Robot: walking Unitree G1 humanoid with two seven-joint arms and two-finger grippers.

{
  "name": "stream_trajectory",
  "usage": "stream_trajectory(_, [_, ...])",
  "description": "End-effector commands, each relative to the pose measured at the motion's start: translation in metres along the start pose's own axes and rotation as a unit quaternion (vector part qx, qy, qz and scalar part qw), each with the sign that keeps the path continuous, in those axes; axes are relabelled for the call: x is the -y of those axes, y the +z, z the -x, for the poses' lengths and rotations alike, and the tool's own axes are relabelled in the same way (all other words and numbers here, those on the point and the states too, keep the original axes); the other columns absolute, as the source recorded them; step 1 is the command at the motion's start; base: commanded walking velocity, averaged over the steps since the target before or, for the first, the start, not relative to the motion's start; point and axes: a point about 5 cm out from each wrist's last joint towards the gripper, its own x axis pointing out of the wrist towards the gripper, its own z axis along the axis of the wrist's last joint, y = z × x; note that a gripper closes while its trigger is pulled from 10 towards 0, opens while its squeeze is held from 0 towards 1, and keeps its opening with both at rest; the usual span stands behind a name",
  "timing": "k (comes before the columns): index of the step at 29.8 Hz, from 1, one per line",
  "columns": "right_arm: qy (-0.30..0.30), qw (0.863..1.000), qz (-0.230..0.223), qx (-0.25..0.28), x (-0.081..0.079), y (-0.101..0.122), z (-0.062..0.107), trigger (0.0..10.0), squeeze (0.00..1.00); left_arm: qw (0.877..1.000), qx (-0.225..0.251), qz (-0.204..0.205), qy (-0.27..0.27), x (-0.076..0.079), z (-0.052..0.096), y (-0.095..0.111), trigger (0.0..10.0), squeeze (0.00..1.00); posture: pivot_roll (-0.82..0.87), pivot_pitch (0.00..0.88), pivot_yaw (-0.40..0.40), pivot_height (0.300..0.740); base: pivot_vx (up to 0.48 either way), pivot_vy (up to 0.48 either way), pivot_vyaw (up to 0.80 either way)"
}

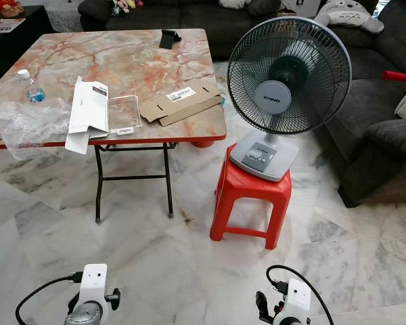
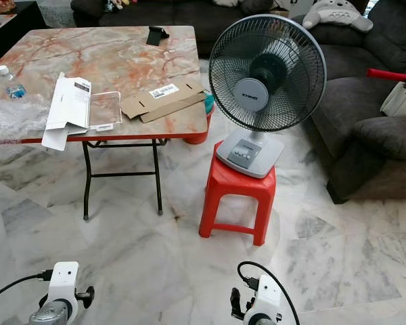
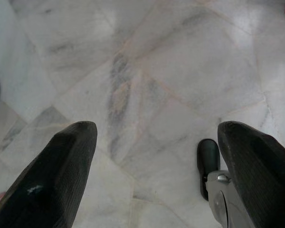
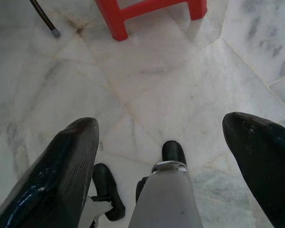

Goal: Picking trash to rubbish bin

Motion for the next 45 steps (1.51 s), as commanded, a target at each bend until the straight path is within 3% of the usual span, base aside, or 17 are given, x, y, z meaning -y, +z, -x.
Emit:
stream_trajectory(1, [0.0,1.0,-0.007,-0.006,-0.002,-0.002,0.0,10.0,0.0,1.0,-0.012,0.0,0.014,-0.009,0.001,-0.006,10.0,0.0,0.1,0.11,-0.001,0.74,0.0,0.0,0.0])
stream_trajectory(9, [0.009,1.0,-0.012,-0.005,-0.013,0.0,-0.002,10.0,0.0,0.999,-0.006,0.012,0.035,-0.025,0.001,-0.002,10.0,0.0,0.12,0.092,0.009,0.74,0.0,0.0,0.0])
stream_trajectory(18, [0.004,1.0,-0.005,0.004,-0.006,0.01,-0.004,10.0,0.0,0.998,-0.001,0.042,0.052,-0.03,0.001,0.0,10.0,0.0,0.11,0.081,-0.004,0.74,0.0,0.0,0.0])
stream_trajectory(24, [0.001,1.0,0.001,0.001,-0.002,0.009,-0.003,10.0,0.0,0.996,0.002,0.053,0.067,-0.038,0.002,-0.001,10.0,0.0,0.11,0.088,-0.017,0.74,0.0,0.0,0.0])
stream_trajectory(31, [0.013,0.999,0.024,-0.016,-0.001,0.002,-0.002,10.0,0.0,0.991,0.004,0.088,0.105,-0.055,0.006,-0.008,10.0,0.0,0.18,0.126,-0.085,0.74,0.0,0.0,0.0])
stream_trajectory(39, [0.033,0.998,0.047,-0.009,-0.011,0.016,-0.007,10.0,0.0,0.985,0.002,0.109,0.13,-0.065,0.013,-0.022,10.0,0.0,0.22,0.126,-0.118,0.74,0.0,0.0,0.0])
stream_trajectory(45, [0.038,0.998,0.047,-0.005,-0.017,0.022,-0.009,10.0,0.0,0.984,0.004,0.116,0.136,-0.069,0.013,-0.022,10.0,0.0,0.23,0.104,-0.112,0.74,0.0,0.0,0.0])
